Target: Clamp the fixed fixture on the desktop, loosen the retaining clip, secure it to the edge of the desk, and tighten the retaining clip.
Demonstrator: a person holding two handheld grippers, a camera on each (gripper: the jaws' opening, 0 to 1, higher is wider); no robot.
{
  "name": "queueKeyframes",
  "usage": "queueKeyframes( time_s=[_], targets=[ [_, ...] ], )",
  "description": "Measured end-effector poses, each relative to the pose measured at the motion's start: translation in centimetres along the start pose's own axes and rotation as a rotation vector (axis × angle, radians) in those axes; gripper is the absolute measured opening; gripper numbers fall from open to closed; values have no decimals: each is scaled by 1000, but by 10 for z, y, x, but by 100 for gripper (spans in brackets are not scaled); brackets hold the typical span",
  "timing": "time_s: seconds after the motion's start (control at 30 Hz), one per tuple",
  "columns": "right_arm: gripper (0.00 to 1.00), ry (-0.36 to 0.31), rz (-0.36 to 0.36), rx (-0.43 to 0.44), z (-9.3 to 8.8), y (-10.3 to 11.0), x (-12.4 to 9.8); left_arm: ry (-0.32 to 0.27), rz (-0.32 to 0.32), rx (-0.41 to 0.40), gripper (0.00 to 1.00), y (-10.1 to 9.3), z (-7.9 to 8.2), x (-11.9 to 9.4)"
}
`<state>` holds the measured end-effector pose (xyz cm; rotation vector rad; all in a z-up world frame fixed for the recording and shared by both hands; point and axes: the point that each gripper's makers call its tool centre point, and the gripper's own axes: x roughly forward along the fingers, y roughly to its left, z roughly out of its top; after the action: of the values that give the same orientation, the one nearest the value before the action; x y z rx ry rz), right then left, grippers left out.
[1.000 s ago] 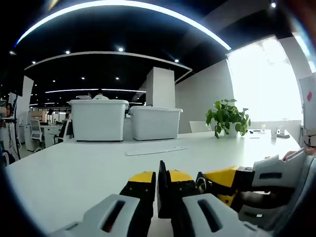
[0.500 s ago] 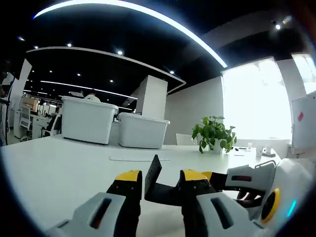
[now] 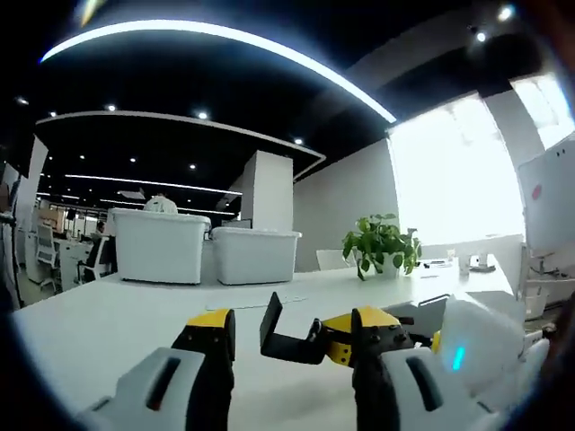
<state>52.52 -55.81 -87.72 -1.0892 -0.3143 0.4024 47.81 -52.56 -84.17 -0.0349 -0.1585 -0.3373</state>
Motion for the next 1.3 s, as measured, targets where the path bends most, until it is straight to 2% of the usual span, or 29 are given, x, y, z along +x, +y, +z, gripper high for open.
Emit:
queueKeyframes(
  time_s=[0.07, 0.13, 0.33, 0.37, 0.43, 0.47, 0.53, 0.63, 0.73, 0.8, 1.03, 1.13, 1.17, 1.3],
  targets=[
    [3, -2, 3, 4, 1, 0, -1, 30, 23, 0, 56, 12, -10, 9],
    [3, -2, 11, 12, 1, 1, -4, 39, 58, -23, 56, 18, -14, 3],
    [3, -24, 44, 19, 6, 8, -8, 30, 58, -62, 53, 14, -3, -13],
    [3, -25, 53, 27, 7, 8, -9, 30, 50, -54, 53, 12, -1, -17],
    [3, -30, 52, 45, 7, 7, -12, 32, 48, 27, 53, 14, 1, -25],
    [3, -37, 57, 65, 8, 6, -13, 52, 56, 37, 53, 17, -2, -30],
    [3, -31, 58, 88, 7, 4, -17, 55, 70, 24, 53, 23, -2, -42],
    [3, -40, 62, 116, 8, 3, -21, 46, 78, 9, 52, 26, 2, -49],
    [3, -42, 70, 150, 9, 3, -27, 65, 59, 2, 49, 20, 1, -52],
    [3, -44, 77, 173, 9, 3, -33, 85, 33, 42, 49, 11, -1, -55],
    [3, -61, 90, 240, 6, -1, -55, 85, -9, 54, 50, -15, 4, -74],
    [3, -75, 106, 260, 4, -3, -79, 89, -9, 74, 50, -23, 8, -90],
    [3, -77, 111, 281, 2, -3, -87, 88, -6, 84, 50, -16, 8, -83],
    [3, -80, 107, 307, -1, -6, -112, 82, 12, 58, 50, -18, 14, -104]
  ],
)
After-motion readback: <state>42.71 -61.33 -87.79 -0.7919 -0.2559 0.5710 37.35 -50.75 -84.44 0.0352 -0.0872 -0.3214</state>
